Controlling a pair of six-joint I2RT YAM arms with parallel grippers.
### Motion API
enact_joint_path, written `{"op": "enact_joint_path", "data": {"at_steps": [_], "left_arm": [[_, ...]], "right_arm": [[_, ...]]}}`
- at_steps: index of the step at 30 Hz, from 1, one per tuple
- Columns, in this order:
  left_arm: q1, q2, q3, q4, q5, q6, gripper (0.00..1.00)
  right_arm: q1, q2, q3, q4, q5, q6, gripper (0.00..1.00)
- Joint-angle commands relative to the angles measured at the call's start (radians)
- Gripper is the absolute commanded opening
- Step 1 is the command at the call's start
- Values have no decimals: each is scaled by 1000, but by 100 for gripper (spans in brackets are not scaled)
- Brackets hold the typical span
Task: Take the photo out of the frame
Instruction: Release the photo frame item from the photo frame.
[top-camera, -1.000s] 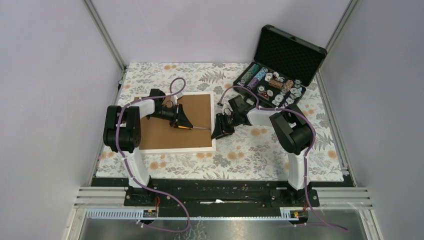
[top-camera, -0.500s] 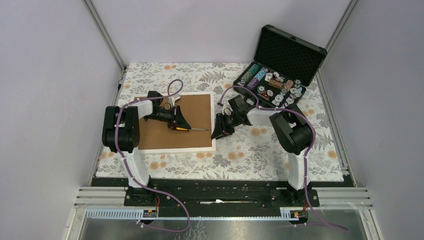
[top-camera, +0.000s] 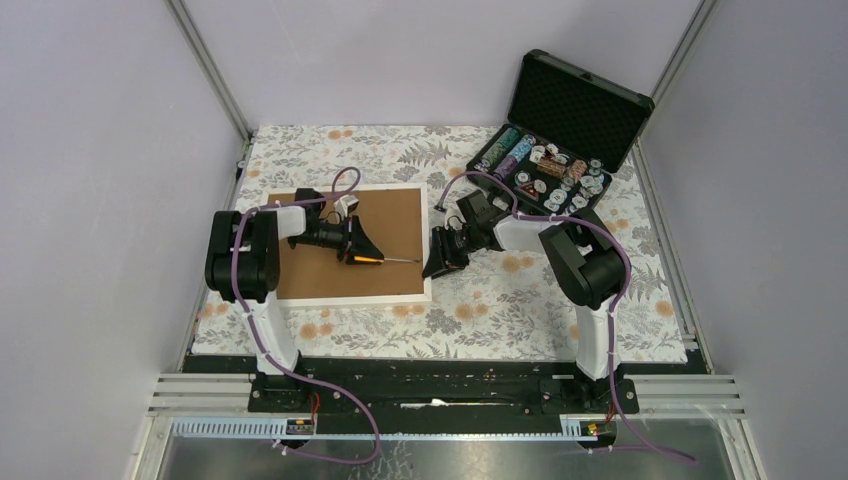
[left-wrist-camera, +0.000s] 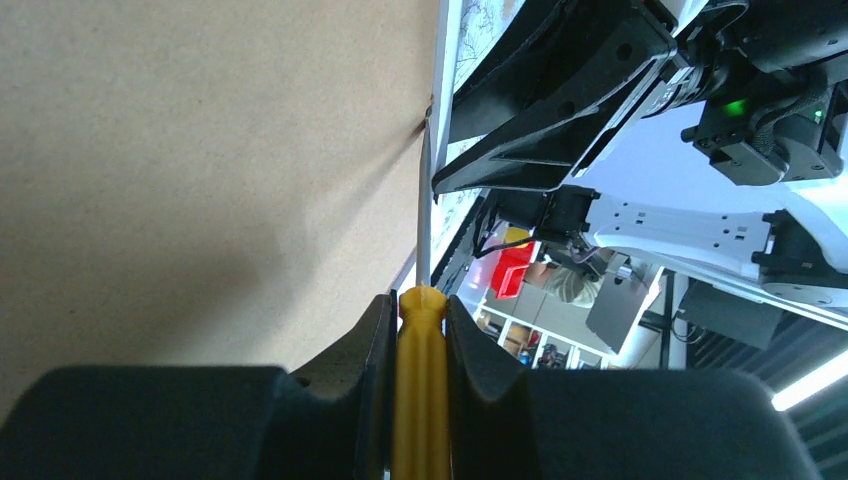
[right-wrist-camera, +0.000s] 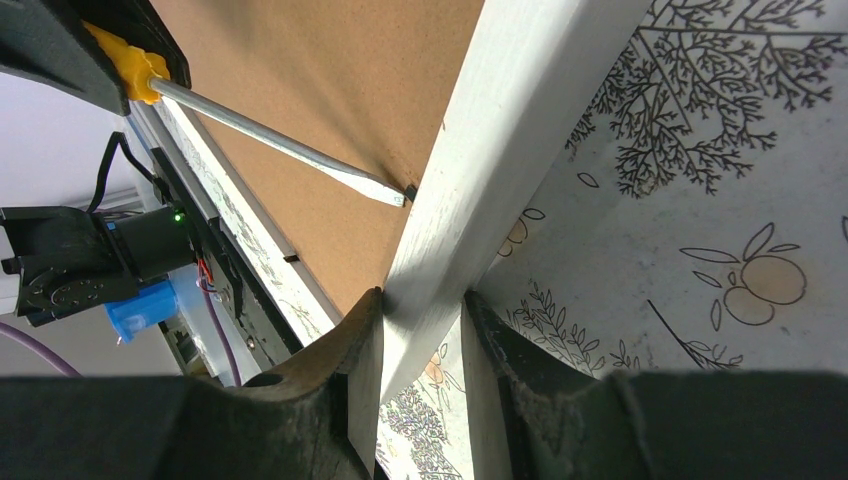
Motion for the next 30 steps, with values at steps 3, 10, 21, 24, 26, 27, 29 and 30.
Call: {"op": "enact_joint_path", "data": {"at_steps": [3, 10, 21, 24, 26, 27, 29, 30], "left_arm": [[0, 21, -23, 78, -112, -60, 0], [19, -8, -14, 43, -161, -23, 0], [-30, 38, -5, 111, -154, -68, 0], [-42, 59, -10, 150, -142, -87, 0], [-54, 70, -15, 178, -135, -99, 0], [-60, 76, -18, 187, -132, -107, 0], [-72, 80, -28, 234, -132, -128, 0], [-79, 85, -30, 250, -129, -139, 0]], "right_arm": [[34, 110, -56, -54, 216, -138, 0], [34, 105, -60, -54, 218, -140, 0], [39, 118, -51, -49, 212, -142, 0], [41, 125, -51, -49, 210, -147, 0], [45, 128, -48, -48, 210, -150, 0], [48, 129, -47, -50, 212, -152, 0], [53, 130, -45, -51, 217, -159, 0], [56, 129, -43, -54, 225, -163, 0]]}}
